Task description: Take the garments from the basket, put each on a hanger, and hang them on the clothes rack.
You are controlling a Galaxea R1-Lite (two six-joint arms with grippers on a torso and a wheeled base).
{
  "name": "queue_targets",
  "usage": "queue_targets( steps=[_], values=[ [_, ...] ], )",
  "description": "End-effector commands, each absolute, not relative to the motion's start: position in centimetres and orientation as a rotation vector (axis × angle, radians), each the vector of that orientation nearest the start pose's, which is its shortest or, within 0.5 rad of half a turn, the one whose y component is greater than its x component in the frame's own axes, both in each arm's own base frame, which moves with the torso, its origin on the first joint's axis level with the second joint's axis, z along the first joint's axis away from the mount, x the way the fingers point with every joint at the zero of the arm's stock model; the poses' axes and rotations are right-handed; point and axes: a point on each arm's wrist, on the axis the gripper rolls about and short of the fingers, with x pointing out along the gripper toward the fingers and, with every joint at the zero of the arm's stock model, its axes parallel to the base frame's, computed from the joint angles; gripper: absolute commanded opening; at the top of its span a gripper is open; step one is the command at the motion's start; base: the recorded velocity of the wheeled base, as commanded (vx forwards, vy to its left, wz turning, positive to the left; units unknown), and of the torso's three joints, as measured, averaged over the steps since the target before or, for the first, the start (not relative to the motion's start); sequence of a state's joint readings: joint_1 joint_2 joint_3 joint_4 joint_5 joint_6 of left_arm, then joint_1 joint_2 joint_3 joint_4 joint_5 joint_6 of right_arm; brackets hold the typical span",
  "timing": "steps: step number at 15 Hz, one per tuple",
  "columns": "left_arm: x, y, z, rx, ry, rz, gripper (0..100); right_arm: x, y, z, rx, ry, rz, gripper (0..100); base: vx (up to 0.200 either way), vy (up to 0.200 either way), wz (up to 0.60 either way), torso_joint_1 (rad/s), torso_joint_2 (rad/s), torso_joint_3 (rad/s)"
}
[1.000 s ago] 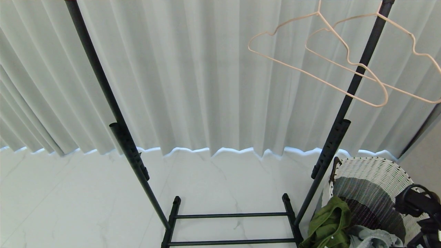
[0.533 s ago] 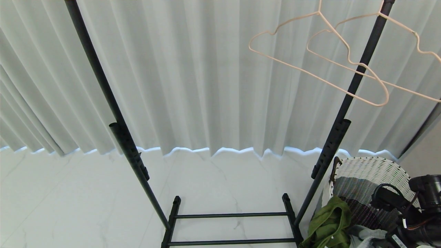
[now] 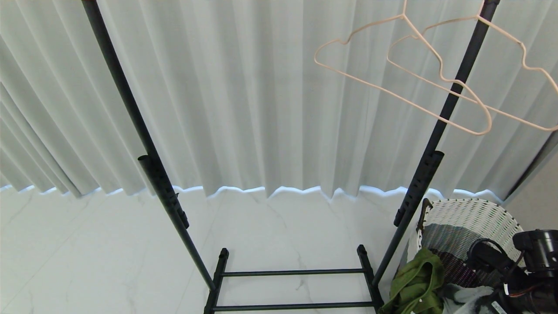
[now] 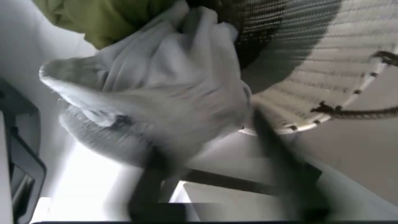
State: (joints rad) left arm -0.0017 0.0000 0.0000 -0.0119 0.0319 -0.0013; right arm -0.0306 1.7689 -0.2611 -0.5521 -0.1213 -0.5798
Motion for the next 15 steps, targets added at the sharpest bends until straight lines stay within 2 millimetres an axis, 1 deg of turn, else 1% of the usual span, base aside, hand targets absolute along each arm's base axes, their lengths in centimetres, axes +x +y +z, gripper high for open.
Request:
queue_targets(
  steps=[1,2,4,7,8,10,12,15],
  values=[
    [-2.3,0.1,7.7,-0.002,-0.012,0.031,100,19.1,-0.8,5.4,-0.584,0.918,0.116,0,0.000,0.000,0.00,0.000,0.00,0.000],
    [-2.3,0.1,7.7,-0.002,-0.012,0.031,100,18.4,-0.9,6.1,-0.585,0.901,0.108,0,0.000,0.000,0.00,0.000,0.00,0.000],
    [-2.3,0.1,7.7,-0.002,-0.012,0.031,100,17.2,-0.9,8.4,-0.583,0.872,0.095,0,0.000,0.000,0.00,0.000,0.00,0.000],
    [-2.3,0.1,7.7,-0.002,-0.012,0.031,100,14.8,-0.8,13.2,-0.565,0.854,0.081,0,0.000,0.000,0.00,0.000,0.00,0.000],
    [-2.3,0.1,7.7,-0.003,-0.012,0.031,100,13.8,-0.8,14.8,-0.554,0.841,0.076,0,-0.200,0.000,0.00,0.007,0.01,-0.002],
    [-2.3,0.1,7.7,-0.003,-0.012,0.031,100,12.3,-0.7,17.1,-0.550,0.800,0.070,0,-0.200,0.000,0.00,0.005,0.00,0.005],
    [-2.3,0.1,7.7,-0.003,-0.012,0.031,100,11.2,-0.6,18.5,-0.551,0.748,0.062,0,-0.200,0.000,0.00,-0.002,0.00,0.007],
    [-2.3,0.1,7.7,-0.005,-0.012,0.031,100,10.3,-0.2,19.2,-0.562,0.690,0.074,0,-0.200,0.000,0.00,0.002,0.00,0.004]
  ],
)
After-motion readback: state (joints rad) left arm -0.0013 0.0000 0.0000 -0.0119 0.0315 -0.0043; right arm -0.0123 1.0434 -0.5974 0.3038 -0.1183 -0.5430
